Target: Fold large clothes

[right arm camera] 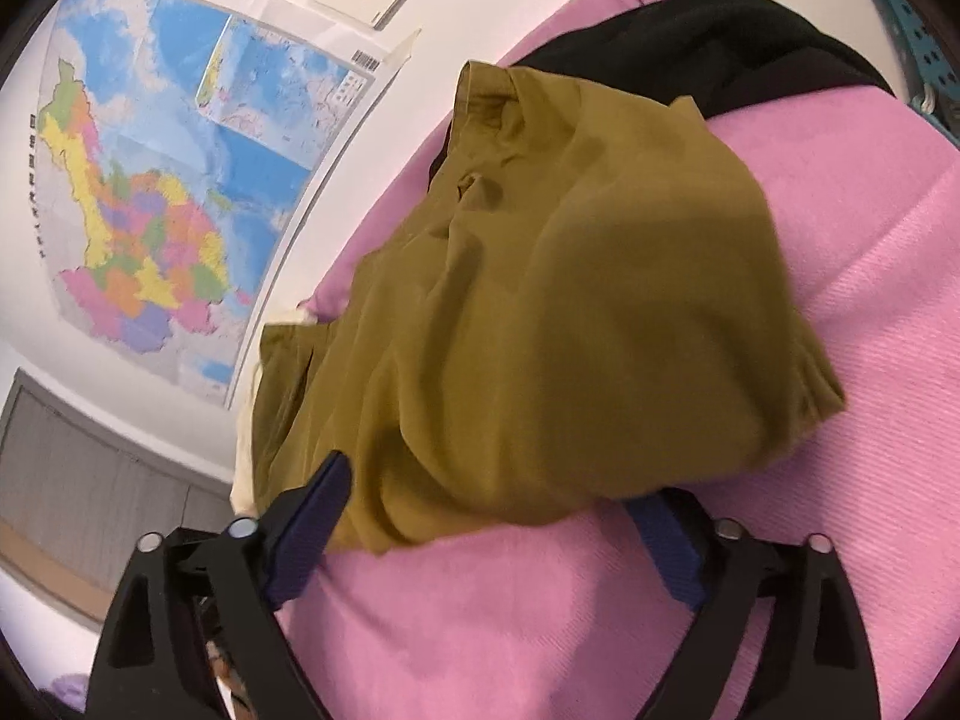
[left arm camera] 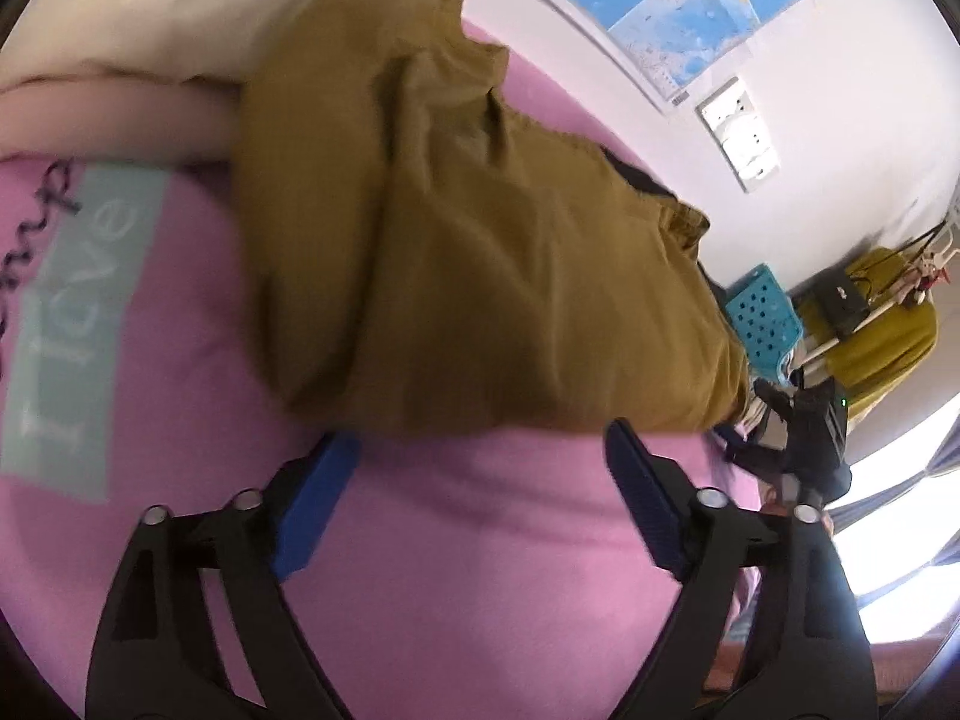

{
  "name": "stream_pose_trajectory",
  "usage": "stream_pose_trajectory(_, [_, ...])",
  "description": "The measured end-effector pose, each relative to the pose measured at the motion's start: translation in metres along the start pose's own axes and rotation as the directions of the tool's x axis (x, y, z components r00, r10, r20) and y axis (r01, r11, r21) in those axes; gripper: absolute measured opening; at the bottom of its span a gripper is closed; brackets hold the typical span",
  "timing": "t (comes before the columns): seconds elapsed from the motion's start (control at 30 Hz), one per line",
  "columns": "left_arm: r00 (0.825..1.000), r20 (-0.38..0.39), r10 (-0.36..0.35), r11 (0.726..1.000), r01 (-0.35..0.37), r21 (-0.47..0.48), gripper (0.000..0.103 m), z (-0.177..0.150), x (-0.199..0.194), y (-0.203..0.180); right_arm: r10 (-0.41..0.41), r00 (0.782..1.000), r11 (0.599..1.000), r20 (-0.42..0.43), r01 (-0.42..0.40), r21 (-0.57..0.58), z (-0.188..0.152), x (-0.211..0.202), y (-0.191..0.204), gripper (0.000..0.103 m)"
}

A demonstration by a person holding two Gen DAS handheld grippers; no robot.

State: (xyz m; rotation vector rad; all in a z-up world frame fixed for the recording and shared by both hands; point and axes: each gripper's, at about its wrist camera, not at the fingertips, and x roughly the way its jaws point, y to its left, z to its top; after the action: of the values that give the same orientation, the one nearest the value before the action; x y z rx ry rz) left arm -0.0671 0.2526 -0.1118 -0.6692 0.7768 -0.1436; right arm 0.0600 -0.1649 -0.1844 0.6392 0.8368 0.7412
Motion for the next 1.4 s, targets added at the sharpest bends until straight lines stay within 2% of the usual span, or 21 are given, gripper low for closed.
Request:
stream_pose_trajectory(0.07, [0.999,0.016,-0.042,0.998,0.043,-0.046,0.097,0.006,0.004,0.004,-0.033,0.999,0.999,0.027,0.033,0.013,0.002,0.003,0.001,0.093])
stream_pose_trajectory(0.13, [0.996,0.036,-0.077,0.990,0.081,-0.112,0.097,0.015,0.010,0.009,-0.069,0.995,0.997,0.067,0.066,0.040,0.002,0.006,0.003,0.093])
stream_pose_trajectory(0.3, [0.997,0.048,-0.063,0.981,0.071,-0.179,0.097,0.023,0.016,0.009,-0.133,0.979,0.989,0.153,0.122,0.079,0.003,0.015,0.008,0.098])
stream_pose_trajectory(0.33, [0.997,0.051,-0.054,0.980,0.063,-0.190,0.092,0.022,0.015,0.010,-0.139,0.978,0.989,0.157,0.130,0.072,0.005,0.018,0.009,0.098])
stream_pose_trajectory(0.37, [0.998,0.053,-0.024,0.978,0.034,-0.208,0.086,0.022,0.014,0.010,-0.149,0.977,0.988,0.155,0.141,0.064,0.006,0.019,0.009,0.090])
stream_pose_trajectory(0.4, [0.999,0.049,0.005,0.977,0.005,-0.212,0.072,0.023,0.012,0.012,-0.162,0.974,0.986,0.159,0.155,0.059,0.006,0.018,0.008,0.068])
stream_pose_trajectory(0.47, [0.998,0.046,0.029,0.976,-0.018,-0.219,0.060,0.023,0.009,0.014,-0.109,0.983,0.994,0.148,0.105,0.032,0.009,0.014,0.004,0.047])
stream_pose_trajectory(0.53, [0.998,0.063,0.025,0.979,-0.011,-0.206,0.042,0.023,-0.001,0.011,-0.075,0.985,0.997,0.152,0.077,-0.004,0.011,0.007,0.010,0.037])
stream_pose_trajectory(0.57, [0.997,0.078,0.019,0.981,-0.004,-0.192,0.038,0.023,-0.007,0.008,-0.061,0.985,0.997,0.159,0.067,-0.032,0.012,0.002,0.016,0.032])
stream_pose_trajectory(0.63, [0.991,0.133,-0.004,0.992,0.021,-0.127,0.032,0.025,-0.030,-0.009,-0.029,0.984,0.996,0.174,0.044,-0.082,0.014,-0.011,0.029,0.029])
stream_pose_trajectory(0.73, [0.983,0.181,-0.045,0.998,0.053,-0.040,0.031,0.023,-0.057,-0.034,0.027,0.979,0.988,0.202,0.005,-0.155,0.014,-0.038,0.046,0.028])
stream_pose_trajectory(0.87, [0.982,0.160,-0.104,0.992,0.090,0.087,0.031,0.002,-0.081,-0.055,0.077,0.975,0.970,0.207,-0.025,-0.243,0.001,-0.083,0.055,0.028])
stream_pose_trajectory(0.97, [0.992,0.072,-0.108,0.983,0.096,0.155,0.034,-0.023,-0.076,-0.053,0.021,0.990,0.972,0.141,0.013,-0.235,-0.013,-0.092,0.038,0.030])
stream_pose_trajectory(1.03, [0.999,-0.008,-0.046,0.985,0.046,0.167,0.038,-0.042,-0.061,-0.044,-0.043,0.997,0.979,0.066,0.056,-0.198,-0.021,-0.084,0.019,0.036])
stream_pose_trajectory(1.13, [0.995,-0.081,-0.052,0.992,0.061,0.113,0.043,-0.051,-0.052,-0.027,-0.151,0.987,0.980,-0.055,0.142,-0.143,-0.032,-0.066,-0.010,0.055])
stream_pose_trajectory(1.2, [0.997,-0.053,-0.061,0.983,0.069,0.171,0.043,-0.051,-0.069,-0.032,-0.169,0.982,0.981,-0.085,0.159,-0.115,-0.033,-0.068,-0.017,0.067])
stream_pose_trajectory(1.27, [0.999,-0.007,-0.040,0.963,0.041,0.265,0.053,-0.051,-0.090,-0.046,-0.204,0.976,0.966,-0.076,0.187,-0.181,-0.034,-0.076,-0.007,0.074])
stream_pose_trajectory(1.3, [0.999,0.028,-0.027,0.955,0.018,0.296,0.077,-0.050,-0.098,-0.052,-0.215,0.974,0.956,-0.072,0.195,-0.218,-0.035,-0.083,0.000,0.076])
stream_pose_trajectory(1.33, [0.996,0.086,0.005,0.944,-0.033,0.328,0.091,-0.048,-0.108,-0.058,-0.205,0.977,0.950,-0.060,0.183,-0.253,-0.035,-0.092,0.008,0.076])
stream_pose_trajectory(1.37, [0.991,0.127,0.038,0.935,-0.080,0.345,0.097,-0.045,-0.115,-0.061,-0.192,0.980,0.946,-0.054,0.170,-0.278,-0.036,-0.101,0.013,0.076])
stream_pose_trajectory(1.4, [0.989,0.136,0.052,0.933,-0.097,0.346,0.096,-0.041,-0.117,-0.061,-0.187,0.981,0.937,-0.047,0.164,-0.309,-0.037,-0.110,0.020,0.076])
